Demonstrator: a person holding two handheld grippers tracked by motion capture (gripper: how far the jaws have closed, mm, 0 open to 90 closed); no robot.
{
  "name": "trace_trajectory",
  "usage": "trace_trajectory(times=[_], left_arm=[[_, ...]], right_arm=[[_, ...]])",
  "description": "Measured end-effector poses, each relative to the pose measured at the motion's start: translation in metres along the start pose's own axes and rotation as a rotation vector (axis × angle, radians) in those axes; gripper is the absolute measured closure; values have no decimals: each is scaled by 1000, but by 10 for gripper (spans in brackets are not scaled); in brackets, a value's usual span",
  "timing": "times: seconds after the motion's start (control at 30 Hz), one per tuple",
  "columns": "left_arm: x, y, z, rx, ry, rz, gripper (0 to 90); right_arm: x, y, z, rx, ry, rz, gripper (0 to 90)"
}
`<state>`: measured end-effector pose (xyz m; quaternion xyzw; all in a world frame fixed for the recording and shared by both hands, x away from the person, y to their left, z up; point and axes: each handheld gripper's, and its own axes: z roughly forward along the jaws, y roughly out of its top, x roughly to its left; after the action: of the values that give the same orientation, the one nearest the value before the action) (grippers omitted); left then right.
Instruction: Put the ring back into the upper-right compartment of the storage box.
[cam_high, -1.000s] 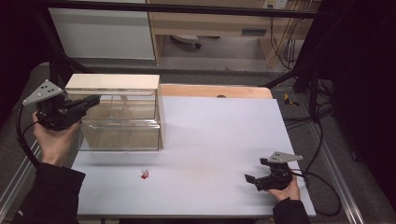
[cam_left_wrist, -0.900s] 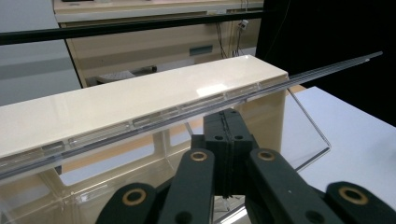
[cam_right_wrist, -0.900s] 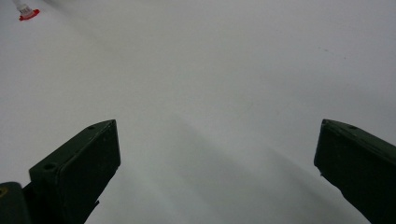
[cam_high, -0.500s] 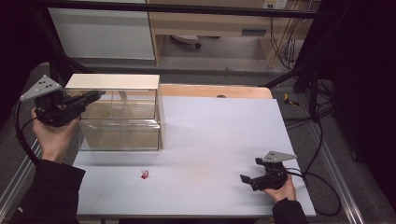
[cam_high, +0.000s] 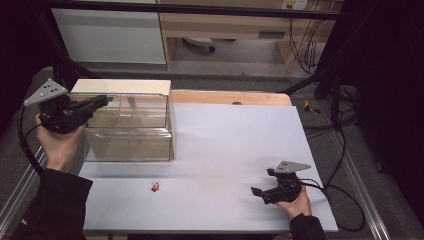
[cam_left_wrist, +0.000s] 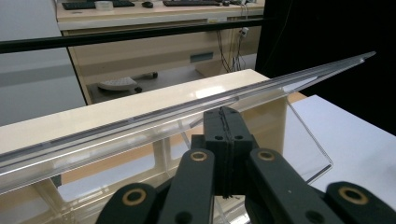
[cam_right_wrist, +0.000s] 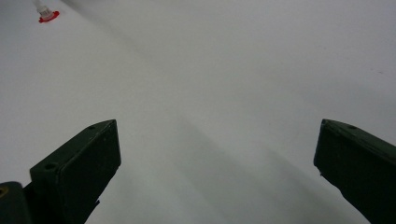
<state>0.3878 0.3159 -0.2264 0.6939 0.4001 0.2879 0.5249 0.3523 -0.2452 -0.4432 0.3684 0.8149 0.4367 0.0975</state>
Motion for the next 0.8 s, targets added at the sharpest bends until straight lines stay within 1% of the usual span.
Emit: trace_trajectory(times=[0.1, 0.13, 0.17, 0.27, 0.3, 0.4, 0.5, 0.57, 0.8], left_arm=[[0, 0, 0, 3, 2, 2, 900], [0, 0, 0, 3, 3, 4, 900], [0, 1, 1, 3, 2, 4, 900], [0, 1, 1, 3, 3, 4, 900], [0, 1, 1, 4, 4, 7, 900], [0, 2, 1, 4, 7, 8, 900], [-1, 2, 2, 2, 6, 7, 900], [-1, 2, 3, 2, 5, 12, 900], [-1, 2, 3, 3, 4, 16, 900]], right_arm=[[3, 2, 3, 3, 4, -8, 10], [6, 5, 6, 3, 10, -13, 12], [8, 6, 7, 3, 18, -10, 12], [10, 8, 10, 4, 20, -14, 12], [13, 11, 13, 10, 26, -26, 12], [18, 15, 18, 10, 35, -26, 13], [23, 19, 22, 12, 40, -41, 13], [26, 21, 25, 12, 46, -38, 14], [38, 34, 37, 16, 65, -52, 17]])
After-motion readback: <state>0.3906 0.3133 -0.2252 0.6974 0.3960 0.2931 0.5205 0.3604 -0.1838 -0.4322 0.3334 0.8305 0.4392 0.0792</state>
